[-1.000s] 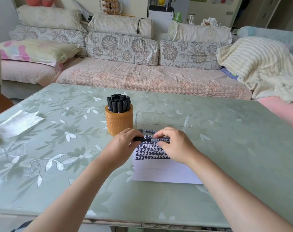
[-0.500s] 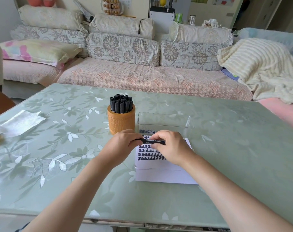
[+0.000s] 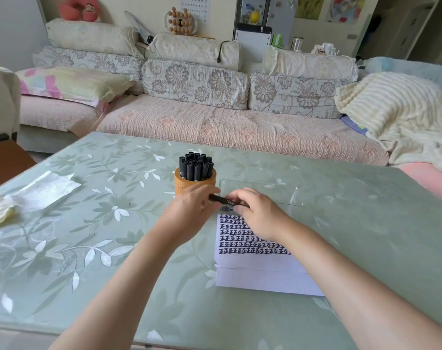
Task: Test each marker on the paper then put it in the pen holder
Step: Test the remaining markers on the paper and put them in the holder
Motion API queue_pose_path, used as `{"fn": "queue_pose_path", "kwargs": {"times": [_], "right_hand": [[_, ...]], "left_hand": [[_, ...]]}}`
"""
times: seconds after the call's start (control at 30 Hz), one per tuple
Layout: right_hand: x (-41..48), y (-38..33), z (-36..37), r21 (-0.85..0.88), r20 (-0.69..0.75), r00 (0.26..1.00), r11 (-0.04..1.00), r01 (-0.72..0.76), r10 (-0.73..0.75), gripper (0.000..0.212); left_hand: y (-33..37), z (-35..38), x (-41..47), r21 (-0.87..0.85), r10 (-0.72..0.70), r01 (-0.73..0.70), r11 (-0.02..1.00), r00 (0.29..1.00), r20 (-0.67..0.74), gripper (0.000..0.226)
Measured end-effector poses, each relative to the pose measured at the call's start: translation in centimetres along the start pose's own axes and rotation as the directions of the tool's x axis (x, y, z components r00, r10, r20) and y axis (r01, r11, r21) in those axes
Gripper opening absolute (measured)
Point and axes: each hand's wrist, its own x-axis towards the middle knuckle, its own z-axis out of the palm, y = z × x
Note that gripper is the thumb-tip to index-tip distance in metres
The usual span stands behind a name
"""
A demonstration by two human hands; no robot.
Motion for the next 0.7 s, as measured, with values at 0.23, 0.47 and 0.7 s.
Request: {"fn": "queue_pose_path", "kwargs": {"times": [0.23, 0.47, 0.7], "right_hand": [[5.2, -1.1, -1.7, 0.212, -0.197, 0.977, 0.977, -0.038, 0.081, 0.016], [9.7, -1.3, -2.0, 0.471, -0.417, 0.891, 0.881, 0.045, 0.177, 0.009], [11.5, -0.6, -0.2, 0.517, -0.342, 0.916, 0.856, -0.003, 0.209, 0.008]], "left_hand": [[-1.1, -2.2, 4.0, -0.135, -0.197, 0.158, 0.978, 0.909, -0.367, 0.038], [-3.9, -1.5, 6.6, -0.157, -0.361, 0.341, 0.927, 0.924, -0.129, 0.079], [-4.4, -1.2, 6.9, -0.206, -0.401, 0.38, 0.902, 0.913, -0.07, 0.078]]}}
